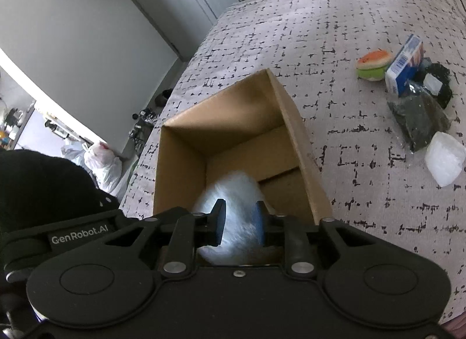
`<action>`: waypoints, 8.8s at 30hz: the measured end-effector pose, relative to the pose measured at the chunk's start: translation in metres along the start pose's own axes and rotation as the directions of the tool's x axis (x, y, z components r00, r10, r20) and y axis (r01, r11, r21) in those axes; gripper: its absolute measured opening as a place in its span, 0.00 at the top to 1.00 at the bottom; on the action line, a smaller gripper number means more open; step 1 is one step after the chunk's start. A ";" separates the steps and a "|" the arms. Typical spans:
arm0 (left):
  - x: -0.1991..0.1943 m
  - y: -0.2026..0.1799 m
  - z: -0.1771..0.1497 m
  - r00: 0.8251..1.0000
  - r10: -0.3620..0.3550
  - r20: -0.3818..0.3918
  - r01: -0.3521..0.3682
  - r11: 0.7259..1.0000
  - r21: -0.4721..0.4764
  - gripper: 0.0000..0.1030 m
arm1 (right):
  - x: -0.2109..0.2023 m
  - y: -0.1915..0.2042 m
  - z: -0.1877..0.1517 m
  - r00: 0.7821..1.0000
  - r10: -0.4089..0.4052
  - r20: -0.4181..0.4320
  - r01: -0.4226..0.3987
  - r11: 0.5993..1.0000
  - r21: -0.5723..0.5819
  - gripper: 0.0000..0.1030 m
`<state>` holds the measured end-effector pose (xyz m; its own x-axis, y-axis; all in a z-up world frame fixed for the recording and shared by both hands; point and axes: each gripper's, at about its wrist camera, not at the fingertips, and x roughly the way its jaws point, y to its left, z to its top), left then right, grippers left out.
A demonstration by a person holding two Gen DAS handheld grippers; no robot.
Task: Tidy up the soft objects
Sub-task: 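Carry the grey plush with the right gripper over the cardboard box, then lower the plush into the box and open the right gripper, then move the right gripper back to the clear plastic bag, then grasp the clear plastic bag with the right gripper while the left gripper grasps the black bag, then carry the black bag with the left gripper and clear bag with the right gripper to the box, then release the black bag from the left gripper while the right gripper drops the clear bag into the box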
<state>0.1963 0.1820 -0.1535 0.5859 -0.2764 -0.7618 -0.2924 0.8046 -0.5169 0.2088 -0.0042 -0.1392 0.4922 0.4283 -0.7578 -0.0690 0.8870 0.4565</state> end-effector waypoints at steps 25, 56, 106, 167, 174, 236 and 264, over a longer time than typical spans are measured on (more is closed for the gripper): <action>-0.033 -0.054 -0.006 0.998 0.042 0.049 -0.044 0.998 0.038 0.26 | -0.081 -0.056 0.018 0.992 -0.045 0.114 0.041 0.998 0.037 0.14; -0.034 -0.147 -0.043 0.997 0.064 0.046 -0.071 0.981 0.178 0.13 | -0.144 -0.173 0.035 0.986 -0.097 0.138 0.061 0.967 0.249 0.00; 0.093 -0.184 -0.029 0.991 -0.029 -0.133 0.063 0.965 0.254 0.25 | -0.021 -0.219 0.037 1.000 0.007 0.008 -0.010 0.862 0.506 0.39; 0.190 -0.208 -0.046 0.973 0.024 -0.228 0.039 0.963 0.266 0.60 | -0.025 -0.264 0.048 0.962 -0.252 0.107 0.150 0.810 0.567 0.55; 0.172 -0.205 -0.046 0.979 0.007 -0.205 0.047 0.965 0.257 0.61 | -0.038 -0.257 0.048 0.958 -0.243 0.154 0.123 0.830 0.544 0.56; -0.010 -0.044 0.014 0.998 0.055 0.037 -0.061 0.982 0.181 0.61 | -0.072 -0.065 0.013 0.958 -0.054 0.280 0.092 0.988 -0.125 0.56; -0.012 -0.028 0.028 0.999 0.037 0.025 -0.040 0.994 0.103 0.39 | -0.056 -0.016 -0.006 0.979 0.066 0.195 -0.017 0.970 -0.241 0.52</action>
<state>0.2187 0.1775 -0.1187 0.5935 -0.2329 -0.7704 -0.2364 0.8645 -0.4435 0.1773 -0.0412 -0.1066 0.6464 0.4437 -0.6207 -0.2842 0.8950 0.3438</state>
